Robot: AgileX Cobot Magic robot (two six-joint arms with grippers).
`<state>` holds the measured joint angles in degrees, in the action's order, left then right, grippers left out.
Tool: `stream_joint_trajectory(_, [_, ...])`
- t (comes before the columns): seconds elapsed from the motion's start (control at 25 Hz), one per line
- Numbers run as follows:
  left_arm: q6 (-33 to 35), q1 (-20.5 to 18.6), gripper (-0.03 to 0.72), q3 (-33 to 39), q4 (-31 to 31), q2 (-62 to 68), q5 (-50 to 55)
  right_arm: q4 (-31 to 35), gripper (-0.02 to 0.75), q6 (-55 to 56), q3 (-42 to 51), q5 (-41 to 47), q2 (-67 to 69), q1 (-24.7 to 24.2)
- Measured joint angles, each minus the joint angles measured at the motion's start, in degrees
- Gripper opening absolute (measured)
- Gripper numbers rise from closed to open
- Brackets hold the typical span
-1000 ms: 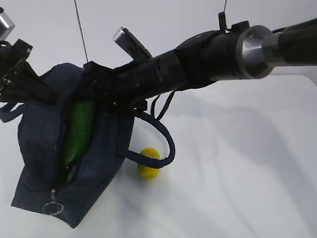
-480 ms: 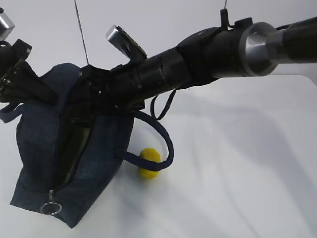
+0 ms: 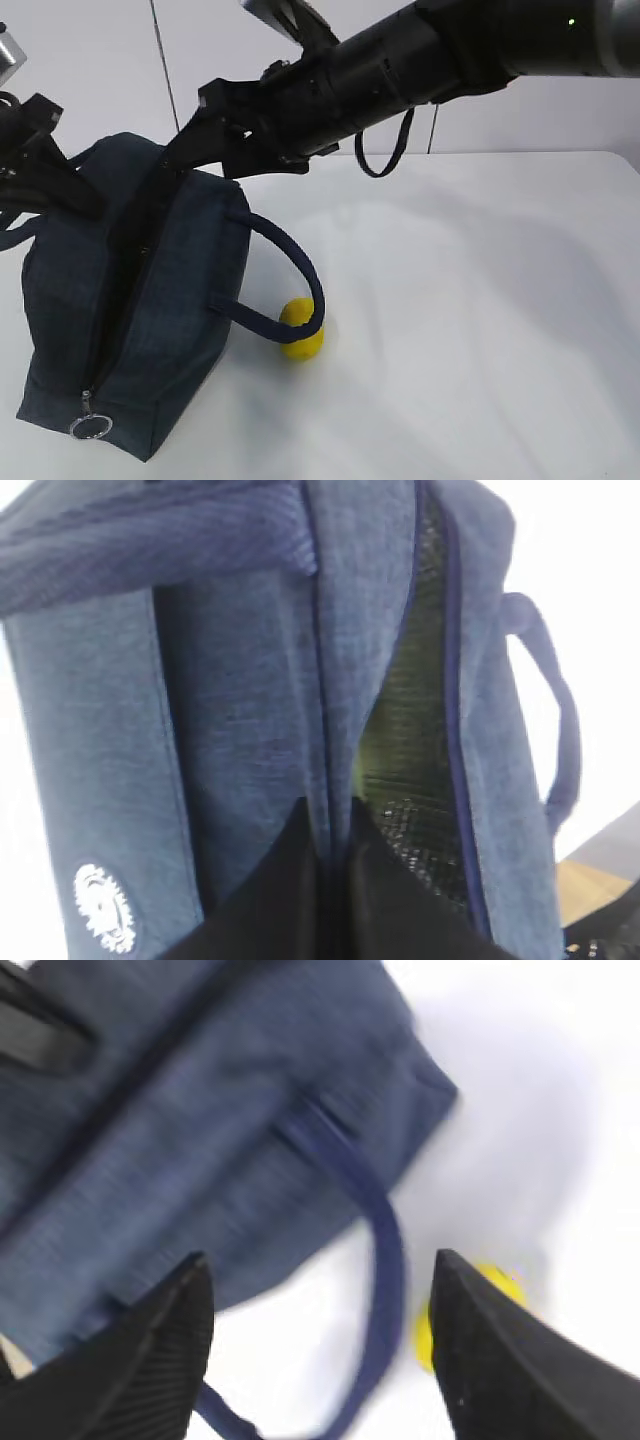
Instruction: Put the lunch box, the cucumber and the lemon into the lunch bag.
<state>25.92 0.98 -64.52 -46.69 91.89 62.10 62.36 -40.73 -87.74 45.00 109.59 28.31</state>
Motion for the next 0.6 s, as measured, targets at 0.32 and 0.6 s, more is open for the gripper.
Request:
stream_joint_trajectory(0.32, [-1.09,0.00,-0.003,0.00,4.99,0.00,-0.97,-22.69,0.491,12.96,0.00,4.51,-3.02,-1.00])
stream_joint_trajectory(0.6, [-1.99,0.00,-0.003,0.00,6.74,0.00,-1.36,-36.06,0.491,25.73,0.00,7.56,-3.00,-1.00])
